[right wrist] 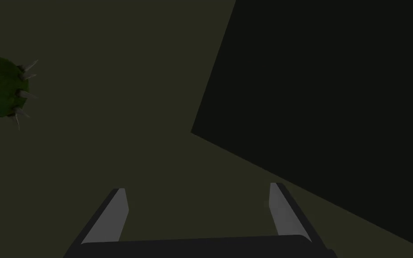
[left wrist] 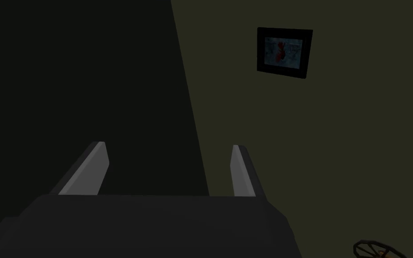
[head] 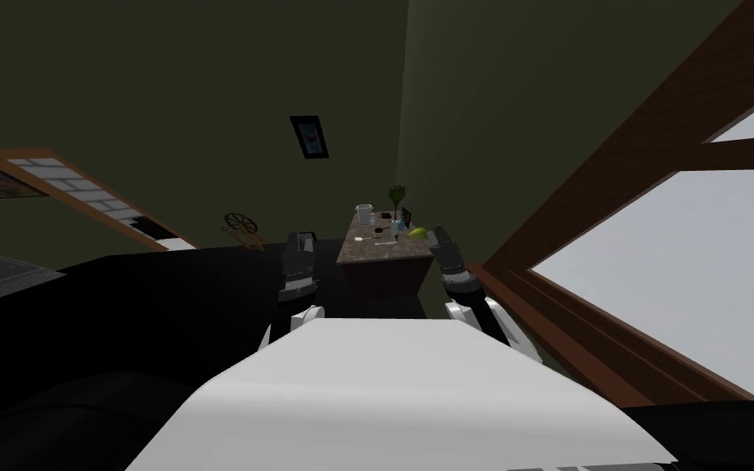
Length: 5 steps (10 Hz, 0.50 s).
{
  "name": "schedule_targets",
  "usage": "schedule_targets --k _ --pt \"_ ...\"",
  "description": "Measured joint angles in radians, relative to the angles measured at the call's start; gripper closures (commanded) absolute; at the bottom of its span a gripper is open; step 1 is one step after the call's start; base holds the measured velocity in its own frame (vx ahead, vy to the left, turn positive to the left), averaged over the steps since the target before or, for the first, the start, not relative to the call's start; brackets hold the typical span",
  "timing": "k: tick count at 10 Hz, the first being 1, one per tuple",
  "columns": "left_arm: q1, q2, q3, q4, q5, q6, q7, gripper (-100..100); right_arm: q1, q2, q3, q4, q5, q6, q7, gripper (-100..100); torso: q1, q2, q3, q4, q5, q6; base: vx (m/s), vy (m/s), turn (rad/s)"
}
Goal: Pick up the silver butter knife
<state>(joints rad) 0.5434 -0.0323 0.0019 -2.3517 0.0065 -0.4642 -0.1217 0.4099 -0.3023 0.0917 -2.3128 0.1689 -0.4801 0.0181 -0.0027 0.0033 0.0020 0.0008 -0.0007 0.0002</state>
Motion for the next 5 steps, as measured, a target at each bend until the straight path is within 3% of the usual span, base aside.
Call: schedule_targets --k 3,5 --pt "0.000 0.000 0.000 0.000 0.000 0.000 0.000 0 -0.033 -0.080 0.019 0.037 0.026 -0.034 0.015 -100 0.001 -0.001 -0.001 0.000 0.000 0.000 -0.039 -0.015 0.094" --pt "0.000 0.000 0.000 0.000 0.000 0.000 0.000 0 -0.058 -0.129 0.030 0.072 0.042 -0.058 0.023 -100 0.001 -0.002 -0.001 0.000 0.000 0.000 -0.037 -0.017 0.195"
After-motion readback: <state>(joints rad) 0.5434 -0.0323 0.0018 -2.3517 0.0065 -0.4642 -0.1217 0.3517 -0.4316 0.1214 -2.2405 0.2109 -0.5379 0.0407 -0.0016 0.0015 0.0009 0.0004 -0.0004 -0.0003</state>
